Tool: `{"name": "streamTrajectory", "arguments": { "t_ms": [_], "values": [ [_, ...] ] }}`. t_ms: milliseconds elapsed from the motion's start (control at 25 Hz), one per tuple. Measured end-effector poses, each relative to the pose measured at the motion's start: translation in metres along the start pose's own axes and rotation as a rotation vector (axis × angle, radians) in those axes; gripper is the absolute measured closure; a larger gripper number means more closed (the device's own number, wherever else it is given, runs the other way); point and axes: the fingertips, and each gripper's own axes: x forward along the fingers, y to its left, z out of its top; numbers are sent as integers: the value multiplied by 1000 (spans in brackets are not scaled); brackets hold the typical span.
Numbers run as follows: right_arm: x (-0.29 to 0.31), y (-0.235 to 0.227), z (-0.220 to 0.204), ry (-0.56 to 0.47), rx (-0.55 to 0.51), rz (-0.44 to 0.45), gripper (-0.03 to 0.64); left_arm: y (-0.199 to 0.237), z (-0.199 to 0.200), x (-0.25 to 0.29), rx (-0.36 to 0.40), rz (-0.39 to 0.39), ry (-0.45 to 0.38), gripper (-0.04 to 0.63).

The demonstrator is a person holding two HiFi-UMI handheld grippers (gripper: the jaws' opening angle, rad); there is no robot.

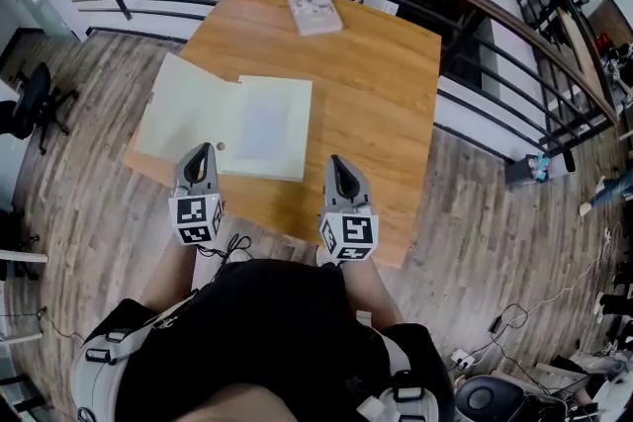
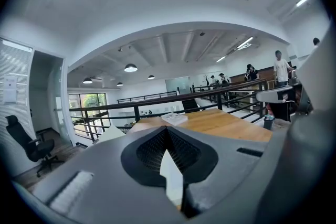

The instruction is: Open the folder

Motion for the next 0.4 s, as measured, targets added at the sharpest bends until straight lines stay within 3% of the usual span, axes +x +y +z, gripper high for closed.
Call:
{"name": "streamTrajectory", "arguments": {
  "t_ms": [400],
  "values": [
    [5, -3, -1, 8, 6, 0, 612, -5, 0, 5, 14, -12, 5, 592]
  ]
}}
